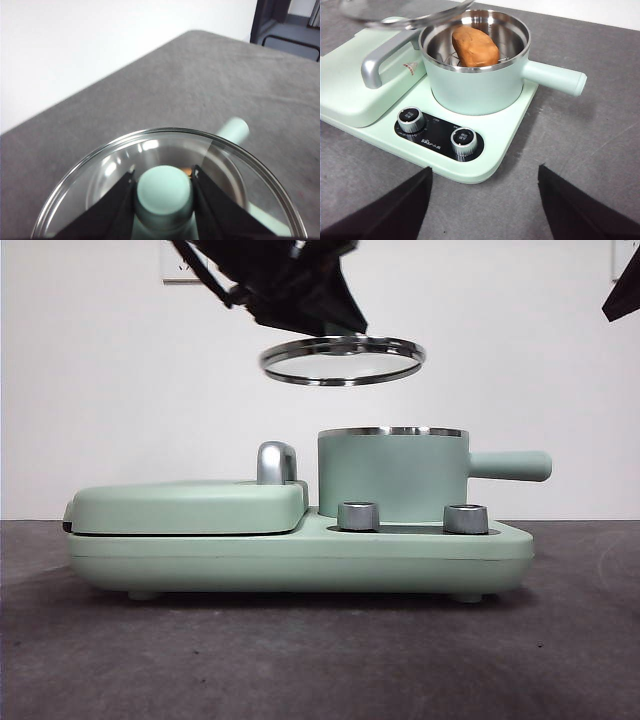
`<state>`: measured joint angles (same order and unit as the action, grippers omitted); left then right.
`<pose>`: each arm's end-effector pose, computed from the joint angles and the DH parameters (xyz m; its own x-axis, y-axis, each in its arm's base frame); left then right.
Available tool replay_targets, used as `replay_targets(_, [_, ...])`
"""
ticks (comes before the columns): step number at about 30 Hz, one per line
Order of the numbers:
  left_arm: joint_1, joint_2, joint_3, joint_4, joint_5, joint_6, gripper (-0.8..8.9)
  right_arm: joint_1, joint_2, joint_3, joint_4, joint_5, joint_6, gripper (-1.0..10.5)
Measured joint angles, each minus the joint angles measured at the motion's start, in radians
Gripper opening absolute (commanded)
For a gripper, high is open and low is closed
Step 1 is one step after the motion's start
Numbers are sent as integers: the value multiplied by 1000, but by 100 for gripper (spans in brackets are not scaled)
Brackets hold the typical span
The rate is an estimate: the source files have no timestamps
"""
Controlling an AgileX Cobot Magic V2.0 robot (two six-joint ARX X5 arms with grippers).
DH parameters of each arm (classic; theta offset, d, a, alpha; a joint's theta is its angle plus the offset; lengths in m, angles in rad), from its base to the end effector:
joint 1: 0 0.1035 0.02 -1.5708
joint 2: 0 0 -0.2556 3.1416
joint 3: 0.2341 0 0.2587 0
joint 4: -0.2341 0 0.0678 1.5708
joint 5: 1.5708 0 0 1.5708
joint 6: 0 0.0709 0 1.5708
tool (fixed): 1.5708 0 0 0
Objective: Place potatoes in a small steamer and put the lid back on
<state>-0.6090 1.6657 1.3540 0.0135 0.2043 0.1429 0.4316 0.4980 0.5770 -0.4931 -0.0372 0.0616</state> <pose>0.3472 -0.2597 0.2976 0.6517 -0.7018 -0.2877 0.7462 0.6612 0.0771 0.1519 0.0729 0.2495 0.8154 0.4165 -0.4021 -0.4256 0.9021 0.0713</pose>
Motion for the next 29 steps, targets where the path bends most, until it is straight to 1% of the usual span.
replay_targets(5, [0,90,71,41,0,0,7,0,0,0,0,0,0,326])
replay_targets(13, [-13,159,98,131,0,23,7,0,0,0,0,0,0,326])
replay_targets(20, [-35,218,132,138,0,42,7,0,0,0,0,4,0,326])
replay_targets(29, [-37,240,134,147,1,70,6,0,0,0,-1,4,0,326])
